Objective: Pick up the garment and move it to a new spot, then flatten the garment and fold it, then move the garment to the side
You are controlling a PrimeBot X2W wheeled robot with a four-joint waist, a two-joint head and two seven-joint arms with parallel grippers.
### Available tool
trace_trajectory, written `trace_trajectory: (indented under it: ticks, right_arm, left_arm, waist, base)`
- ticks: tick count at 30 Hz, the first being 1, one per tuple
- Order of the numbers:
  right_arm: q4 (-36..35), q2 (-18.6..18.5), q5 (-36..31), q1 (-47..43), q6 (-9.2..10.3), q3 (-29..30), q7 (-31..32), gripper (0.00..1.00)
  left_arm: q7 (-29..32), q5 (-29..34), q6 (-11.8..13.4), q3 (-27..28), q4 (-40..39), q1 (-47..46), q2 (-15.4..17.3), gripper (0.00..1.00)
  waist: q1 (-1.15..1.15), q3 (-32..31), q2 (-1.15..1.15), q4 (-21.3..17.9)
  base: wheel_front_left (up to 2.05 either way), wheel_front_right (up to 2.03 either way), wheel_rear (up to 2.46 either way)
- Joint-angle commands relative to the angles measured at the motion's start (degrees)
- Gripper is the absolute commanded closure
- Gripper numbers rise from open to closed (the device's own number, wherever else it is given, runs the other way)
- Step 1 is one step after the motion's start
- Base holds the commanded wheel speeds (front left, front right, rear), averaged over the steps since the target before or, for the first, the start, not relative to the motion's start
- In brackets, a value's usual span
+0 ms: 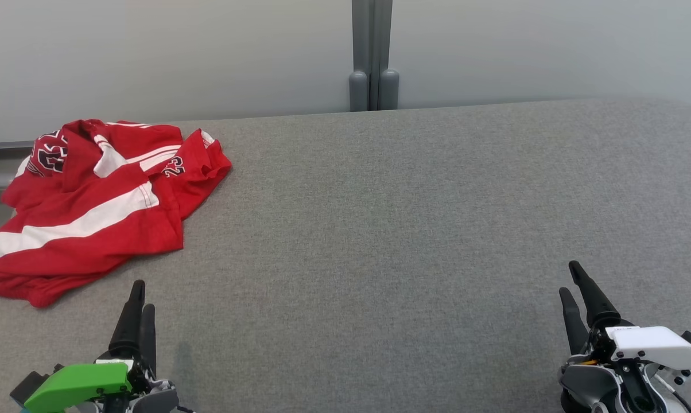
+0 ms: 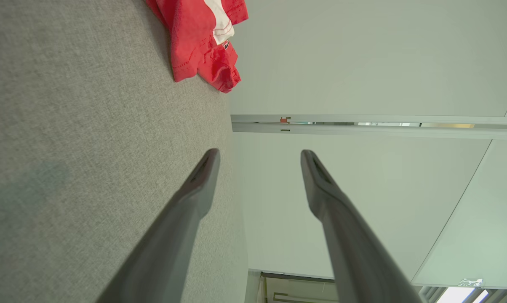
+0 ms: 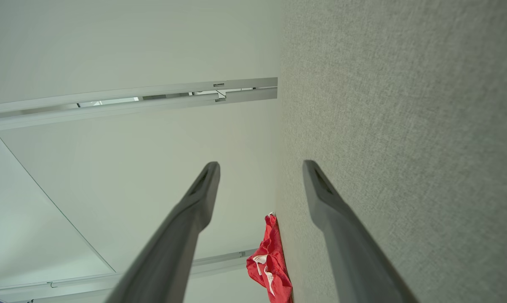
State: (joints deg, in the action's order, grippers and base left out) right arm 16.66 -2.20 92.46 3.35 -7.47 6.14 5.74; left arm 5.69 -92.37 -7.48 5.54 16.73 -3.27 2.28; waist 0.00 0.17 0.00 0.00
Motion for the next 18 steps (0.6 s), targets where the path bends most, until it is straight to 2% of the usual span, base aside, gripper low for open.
trace_trajectory:
  ticks: [1, 10, 18]
  right_arm:
    - [-1.14, -0.19, -1.05, 0.77, 0.00, -0.14, -0.76, 0.00]
    - [-2.45, -0.26, -6.67, 0.55, 0.00, 0.58, -3.26, 0.00]
    - [-5.96, -0.33, -16.98, 0.06, -0.01, -0.05, -5.30, 0.00]
  left_arm:
    - [-0.69, 0.75, 0.00, -0.47, -1.39, -0.78, 0.18, 0.00]
    - [-3.19, 6.49, 0.60, -1.77, -3.67, -0.99, 0.25, 0.00]
    - [-5.23, 16.64, 2.42, -3.85, -6.90, -1.30, 0.31, 0.00]
  waist:
    - [0.00, 0.00, 0.00, 0.01]
    - [0.00, 0.00, 0.00, 0.08]
    - [0.00, 0.11, 0.00, 0.11]
  base:
    - [0.00, 0.00, 0.00]
    - [0.00, 0.00, 0.00]
    - [0.00, 0.00, 0.00]
